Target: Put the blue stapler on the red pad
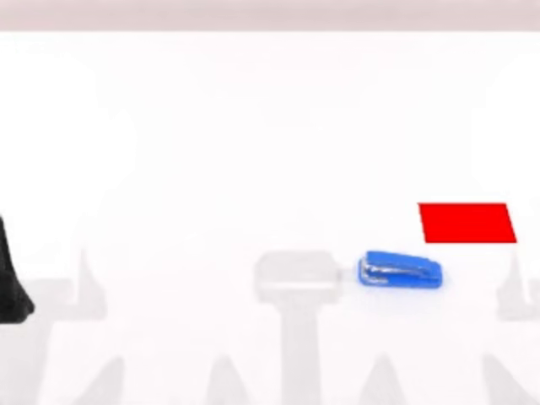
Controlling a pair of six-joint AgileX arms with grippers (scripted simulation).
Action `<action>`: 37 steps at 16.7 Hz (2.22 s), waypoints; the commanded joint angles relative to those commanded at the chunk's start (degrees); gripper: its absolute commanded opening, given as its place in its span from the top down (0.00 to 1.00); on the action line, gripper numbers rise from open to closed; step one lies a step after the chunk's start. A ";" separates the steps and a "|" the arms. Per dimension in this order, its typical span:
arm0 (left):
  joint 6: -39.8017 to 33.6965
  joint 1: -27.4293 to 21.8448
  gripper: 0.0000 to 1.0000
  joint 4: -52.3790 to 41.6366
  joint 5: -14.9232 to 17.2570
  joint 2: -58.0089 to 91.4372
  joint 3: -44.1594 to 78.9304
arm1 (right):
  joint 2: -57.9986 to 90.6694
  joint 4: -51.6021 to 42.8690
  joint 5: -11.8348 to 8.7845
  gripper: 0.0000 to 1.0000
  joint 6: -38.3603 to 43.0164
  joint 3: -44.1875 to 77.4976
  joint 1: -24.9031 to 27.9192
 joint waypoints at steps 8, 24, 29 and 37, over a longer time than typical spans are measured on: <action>0.00 0.00 0.00 0.00 0.00 0.00 0.00 | 12.60 -8.95 -0.12 0.00 -6.62 12.35 4.46; 0.00 0.00 0.00 0.00 0.00 0.00 0.00 | 99.18 -60.99 0.11 0.00 -44.39 81.92 28.68; 0.00 0.00 0.00 0.00 0.00 0.00 0.00 | 113.67 -69.56 0.04 0.00 -51.04 94.72 33.02; 0.00 0.00 0.00 0.00 0.00 0.00 0.00 | 115.98 -70.69 0.04 0.00 -52.16 96.74 33.52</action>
